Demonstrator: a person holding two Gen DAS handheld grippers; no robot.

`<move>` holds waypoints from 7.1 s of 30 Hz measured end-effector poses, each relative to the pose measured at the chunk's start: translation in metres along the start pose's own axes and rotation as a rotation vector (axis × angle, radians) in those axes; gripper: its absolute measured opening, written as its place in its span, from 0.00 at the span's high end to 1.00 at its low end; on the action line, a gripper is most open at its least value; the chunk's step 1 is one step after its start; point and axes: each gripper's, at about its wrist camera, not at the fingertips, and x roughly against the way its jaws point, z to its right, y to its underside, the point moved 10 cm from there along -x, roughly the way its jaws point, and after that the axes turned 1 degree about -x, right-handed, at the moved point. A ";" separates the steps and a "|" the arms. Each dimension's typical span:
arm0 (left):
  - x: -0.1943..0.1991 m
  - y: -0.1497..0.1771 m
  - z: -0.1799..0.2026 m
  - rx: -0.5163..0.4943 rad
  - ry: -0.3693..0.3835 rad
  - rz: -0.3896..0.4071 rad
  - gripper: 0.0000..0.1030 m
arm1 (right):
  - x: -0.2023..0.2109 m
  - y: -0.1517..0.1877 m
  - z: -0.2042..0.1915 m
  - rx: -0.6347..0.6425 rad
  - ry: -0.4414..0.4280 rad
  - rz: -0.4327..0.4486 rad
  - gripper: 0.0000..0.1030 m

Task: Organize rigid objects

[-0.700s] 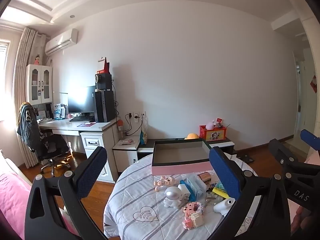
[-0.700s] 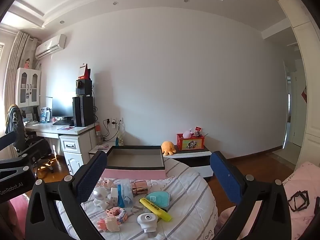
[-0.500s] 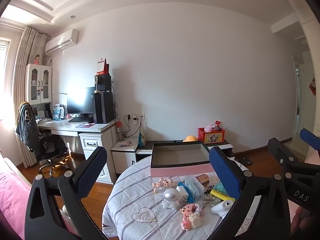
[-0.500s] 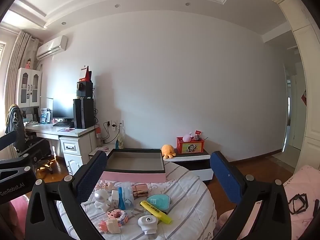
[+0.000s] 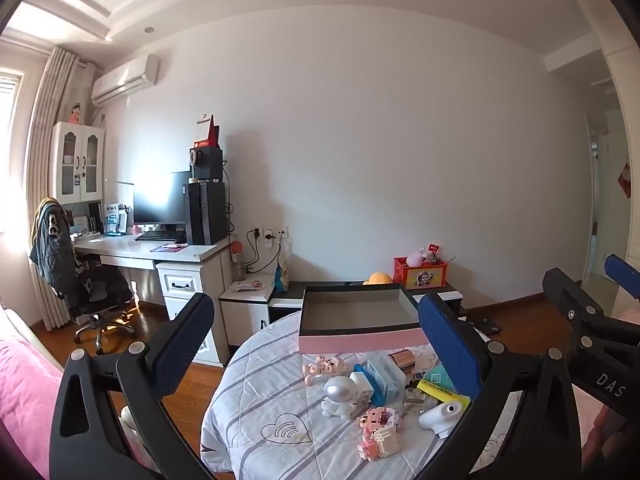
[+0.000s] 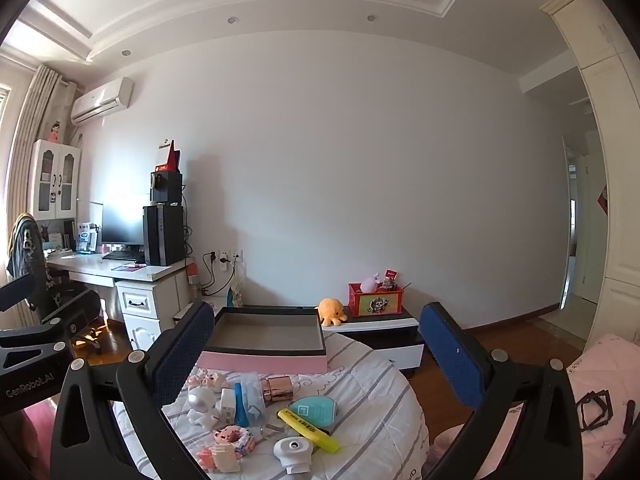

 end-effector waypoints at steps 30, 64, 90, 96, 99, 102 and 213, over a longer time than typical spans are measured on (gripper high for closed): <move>0.003 0.007 0.000 -0.001 -0.001 0.001 0.00 | 0.006 -0.003 -0.002 -0.004 0.001 -0.004 0.00; -0.002 0.004 0.002 -0.018 -0.010 -0.003 0.00 | -0.001 0.001 0.001 -0.011 0.006 -0.028 0.00; -0.113 0.220 0.067 -0.082 0.078 -0.535 0.00 | -0.080 0.171 0.042 -0.018 0.005 -0.398 0.00; -0.132 0.239 0.076 -0.057 0.093 -0.581 0.06 | -0.090 0.187 0.048 -0.030 -0.001 -0.437 0.00; -0.136 0.252 0.083 -0.021 0.178 -0.630 0.26 | -0.094 0.196 0.044 -0.030 -0.017 -0.454 0.00; -0.135 0.250 0.087 -0.023 0.216 -0.612 0.42 | -0.100 0.204 0.035 -0.021 -0.037 -0.474 0.00; -0.069 0.043 -0.022 0.014 -0.014 -0.061 0.00 | -0.043 0.030 -0.016 -0.014 -0.079 -0.075 0.00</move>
